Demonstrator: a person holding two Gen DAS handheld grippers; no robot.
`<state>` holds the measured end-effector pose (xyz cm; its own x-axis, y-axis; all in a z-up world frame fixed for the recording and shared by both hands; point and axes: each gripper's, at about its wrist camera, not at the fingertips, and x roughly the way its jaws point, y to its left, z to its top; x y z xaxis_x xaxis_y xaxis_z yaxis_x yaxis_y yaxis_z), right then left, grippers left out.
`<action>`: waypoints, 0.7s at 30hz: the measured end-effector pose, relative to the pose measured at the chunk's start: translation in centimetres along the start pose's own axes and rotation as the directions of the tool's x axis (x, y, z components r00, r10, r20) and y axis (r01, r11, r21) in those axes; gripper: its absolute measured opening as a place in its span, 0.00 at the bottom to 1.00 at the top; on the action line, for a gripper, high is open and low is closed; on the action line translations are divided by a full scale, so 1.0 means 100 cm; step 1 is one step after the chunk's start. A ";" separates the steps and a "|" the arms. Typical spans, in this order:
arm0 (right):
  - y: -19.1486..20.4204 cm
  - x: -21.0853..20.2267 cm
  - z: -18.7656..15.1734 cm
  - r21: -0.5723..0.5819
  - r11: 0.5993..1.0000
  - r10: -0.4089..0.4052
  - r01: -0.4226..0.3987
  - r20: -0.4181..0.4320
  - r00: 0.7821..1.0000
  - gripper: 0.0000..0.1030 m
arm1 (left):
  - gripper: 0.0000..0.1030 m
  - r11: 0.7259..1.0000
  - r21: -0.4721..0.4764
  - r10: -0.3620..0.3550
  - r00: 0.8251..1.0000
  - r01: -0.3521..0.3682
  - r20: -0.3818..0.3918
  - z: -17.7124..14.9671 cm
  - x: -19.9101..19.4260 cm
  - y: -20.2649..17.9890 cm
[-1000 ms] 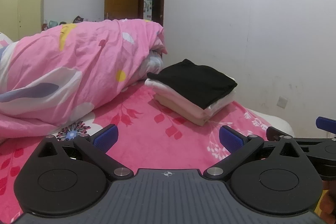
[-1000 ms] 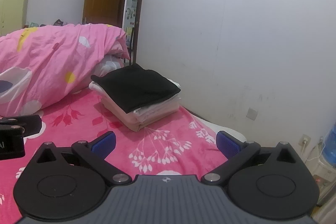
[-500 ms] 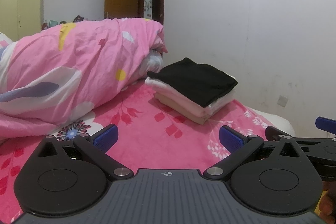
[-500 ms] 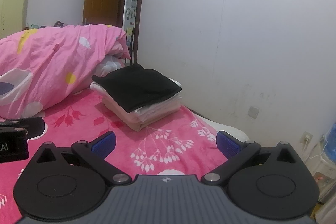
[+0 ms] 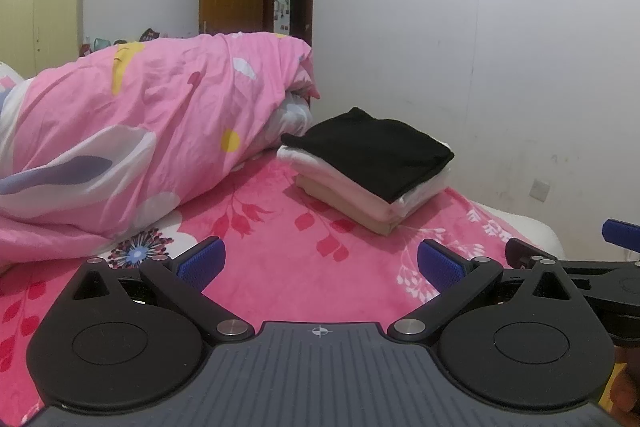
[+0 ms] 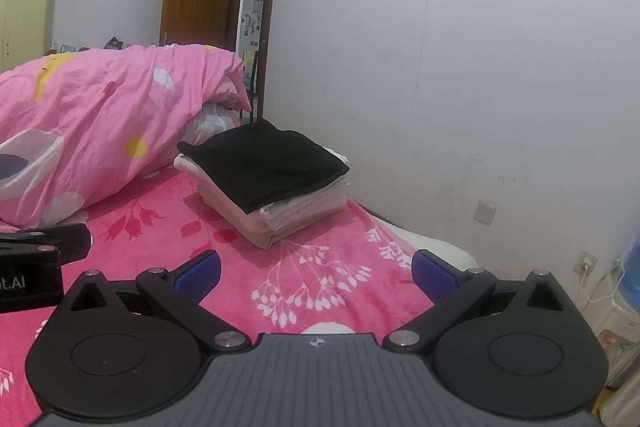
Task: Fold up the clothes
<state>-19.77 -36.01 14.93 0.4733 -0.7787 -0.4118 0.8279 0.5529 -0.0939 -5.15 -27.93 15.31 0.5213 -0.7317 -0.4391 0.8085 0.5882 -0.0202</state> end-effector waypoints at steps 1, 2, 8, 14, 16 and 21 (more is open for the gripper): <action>0.000 0.000 0.000 0.001 1.000 0.000 0.000 -0.001 1.000 1.00 | 1.00 1.000 0.000 0.000 1.000 0.000 0.000 0.000 0.000 0.000; 0.000 0.001 0.000 0.001 1.000 0.001 -0.001 -0.001 1.000 1.00 | 1.00 1.000 0.000 0.001 1.000 -0.001 -0.001 0.000 0.001 0.000; 0.000 0.003 -0.001 0.011 1.000 0.010 -0.010 -0.011 1.000 1.00 | 1.00 1.000 0.003 0.003 1.000 -0.003 -0.006 0.000 0.003 -0.001; 0.000 0.006 -0.001 0.016 1.000 0.020 -0.020 -0.016 1.000 1.00 | 1.00 1.000 0.011 0.012 1.000 -0.011 -0.008 -0.001 0.004 -0.002; 0.000 0.008 -0.002 0.016 1.000 0.024 -0.024 -0.019 1.000 1.00 | 1.00 1.000 0.011 0.015 1.000 -0.015 -0.009 -0.001 0.005 -0.002; 0.001 0.009 -0.003 0.018 0.999 0.027 -0.027 -0.022 0.999 1.00 | 1.00 1.000 0.018 0.018 1.000 -0.018 -0.008 0.000 0.006 -0.004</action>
<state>-19.36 -36.59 14.31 0.4887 -0.7566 -0.4344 0.8202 0.5682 -0.0670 -5.13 -28.60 15.05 0.5338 -0.7180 -0.4467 0.8037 0.5951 0.0038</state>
